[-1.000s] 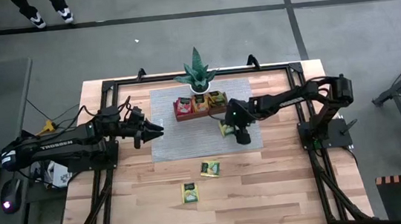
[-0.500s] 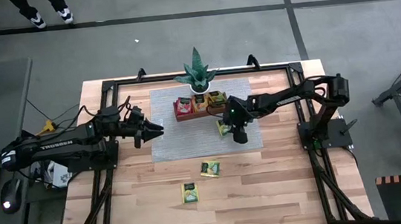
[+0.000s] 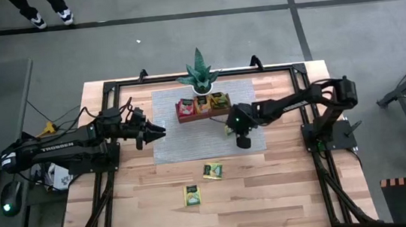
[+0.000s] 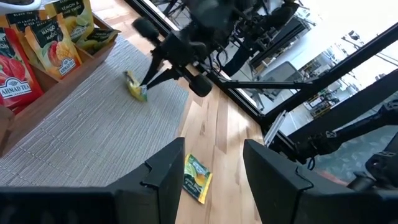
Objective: Pick & Place Tea
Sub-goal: Put the yellow tea bag into the right section of the wooden organizer
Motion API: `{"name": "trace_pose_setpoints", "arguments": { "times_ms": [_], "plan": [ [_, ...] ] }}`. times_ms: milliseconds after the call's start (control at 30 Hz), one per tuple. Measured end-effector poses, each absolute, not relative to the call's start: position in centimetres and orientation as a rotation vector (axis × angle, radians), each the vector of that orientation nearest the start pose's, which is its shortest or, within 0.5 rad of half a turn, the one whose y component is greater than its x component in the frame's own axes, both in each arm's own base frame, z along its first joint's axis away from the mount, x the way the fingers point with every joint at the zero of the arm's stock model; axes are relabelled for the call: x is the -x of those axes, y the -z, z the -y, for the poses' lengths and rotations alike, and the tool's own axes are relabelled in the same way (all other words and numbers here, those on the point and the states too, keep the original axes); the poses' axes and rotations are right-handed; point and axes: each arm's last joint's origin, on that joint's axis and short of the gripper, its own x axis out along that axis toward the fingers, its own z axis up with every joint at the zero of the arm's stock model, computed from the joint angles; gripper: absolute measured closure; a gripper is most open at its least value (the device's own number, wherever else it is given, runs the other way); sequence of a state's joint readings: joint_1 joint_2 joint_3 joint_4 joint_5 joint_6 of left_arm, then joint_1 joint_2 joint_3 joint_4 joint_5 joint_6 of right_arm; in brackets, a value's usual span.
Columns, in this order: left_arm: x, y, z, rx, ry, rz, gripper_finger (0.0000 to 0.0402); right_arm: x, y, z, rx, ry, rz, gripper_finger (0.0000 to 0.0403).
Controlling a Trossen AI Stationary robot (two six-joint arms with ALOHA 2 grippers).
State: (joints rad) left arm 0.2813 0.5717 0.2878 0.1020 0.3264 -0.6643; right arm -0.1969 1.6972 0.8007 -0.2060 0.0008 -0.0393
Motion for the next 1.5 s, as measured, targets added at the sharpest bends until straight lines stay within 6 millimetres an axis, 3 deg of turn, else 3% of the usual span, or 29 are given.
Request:
{"name": "trace_pose_setpoints", "arguments": {
  "times_ms": [333, 600, 833, 1167, 1500],
  "plan": [
    [-14.1, -21.9, -3.5, 0.856, -0.150, -0.121, 0.0238, -29.1, -17.6, 0.8, 0.171, 0.292, -0.942, 0.0400],
    [-15.1, -22.7, -3.8, 0.868, -0.118, -0.012, 0.0238, -32.0, -22.8, -2.4, 0.443, 0.378, -0.884, 0.0402],
    [-17.4, -24.3, -4.4, 0.854, -0.047, 0.075, 0.0238, -34.7, -24.9, -2.4, 0.577, 0.467, -0.927, 0.0402],
    [-21.9, -26.5, -5.3, 0.770, 0.079, -0.015, 0.0238, -36.6, -26.9, -2.5, 0.653, 0.507, -0.878, 0.0403],
    [-25.1, -25.4, -6.3, 0.551, 0.034, -0.086, 0.0238, -37.4, -30.1, -2.5, 0.722, 0.534, -0.809, 0.0402]
  ]
}}
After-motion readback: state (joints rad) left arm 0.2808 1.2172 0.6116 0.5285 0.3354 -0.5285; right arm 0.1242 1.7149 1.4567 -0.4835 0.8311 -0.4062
